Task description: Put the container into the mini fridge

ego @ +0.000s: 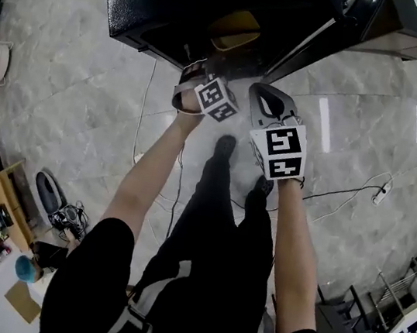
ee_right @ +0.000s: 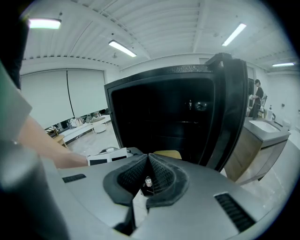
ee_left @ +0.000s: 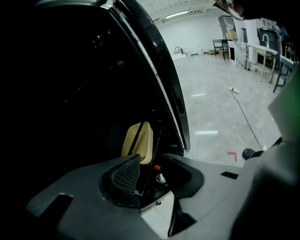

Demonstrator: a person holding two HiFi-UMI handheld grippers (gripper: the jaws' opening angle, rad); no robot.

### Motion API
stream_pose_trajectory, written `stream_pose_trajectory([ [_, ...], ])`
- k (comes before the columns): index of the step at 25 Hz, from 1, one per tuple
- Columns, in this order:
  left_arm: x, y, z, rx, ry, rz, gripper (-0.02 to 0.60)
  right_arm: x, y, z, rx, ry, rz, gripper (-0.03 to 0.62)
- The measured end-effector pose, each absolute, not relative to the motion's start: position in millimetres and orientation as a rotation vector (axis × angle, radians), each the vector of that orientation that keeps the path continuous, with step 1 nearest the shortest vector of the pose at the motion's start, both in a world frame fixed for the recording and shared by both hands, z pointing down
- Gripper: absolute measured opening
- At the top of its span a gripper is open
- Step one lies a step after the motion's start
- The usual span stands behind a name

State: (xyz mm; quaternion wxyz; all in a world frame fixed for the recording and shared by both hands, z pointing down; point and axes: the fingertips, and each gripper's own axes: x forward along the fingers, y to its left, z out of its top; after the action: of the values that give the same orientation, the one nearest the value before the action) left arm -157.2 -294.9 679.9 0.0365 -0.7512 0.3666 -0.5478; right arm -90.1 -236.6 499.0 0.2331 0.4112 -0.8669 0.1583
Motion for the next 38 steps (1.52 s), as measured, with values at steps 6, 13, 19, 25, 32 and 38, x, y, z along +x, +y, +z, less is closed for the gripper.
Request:
stream_pose_trajectory([
  [6, -144.7, -256.1, 617.1, -2.369, 1.283, -1.575, 0.114, -76.2, -211.9, 473.3, 1.098, -2.411, 0.363, 0.018],
  [13, -120.8, -188.6, 543.5, -2.368, 1.449, -1.45, 0.068, -47.4, -156.8, 442.4, 1.047, -2.463, 0.287, 0.018],
  [19, -75.8, -122.1, 499.5, -2.443, 1.582, -1.318, 0.049, -14.9, -103.2, 424.6, 0.993, -2.522, 0.241, 0.018],
  [25, -44.9, -57.9, 462.3, -2.581, 1.732, -1.159, 0.04, 3.8, -51.3, 407.4, 0.911, -2.598, 0.186, 0.018],
  [32, -23.9, 14.1, 390.8, -2.688, 1.914, -0.781, 0.034, 21.3, 7.4, 365.1, 0.77, -2.733, 0.257, 0.018],
  [38, -27.1, 67.4, 342.5, -2.741, 2.031, -0.457, 0.034, 25.4, 48.7, 329.1, 0.65, -2.831, 0.323, 0.018],
])
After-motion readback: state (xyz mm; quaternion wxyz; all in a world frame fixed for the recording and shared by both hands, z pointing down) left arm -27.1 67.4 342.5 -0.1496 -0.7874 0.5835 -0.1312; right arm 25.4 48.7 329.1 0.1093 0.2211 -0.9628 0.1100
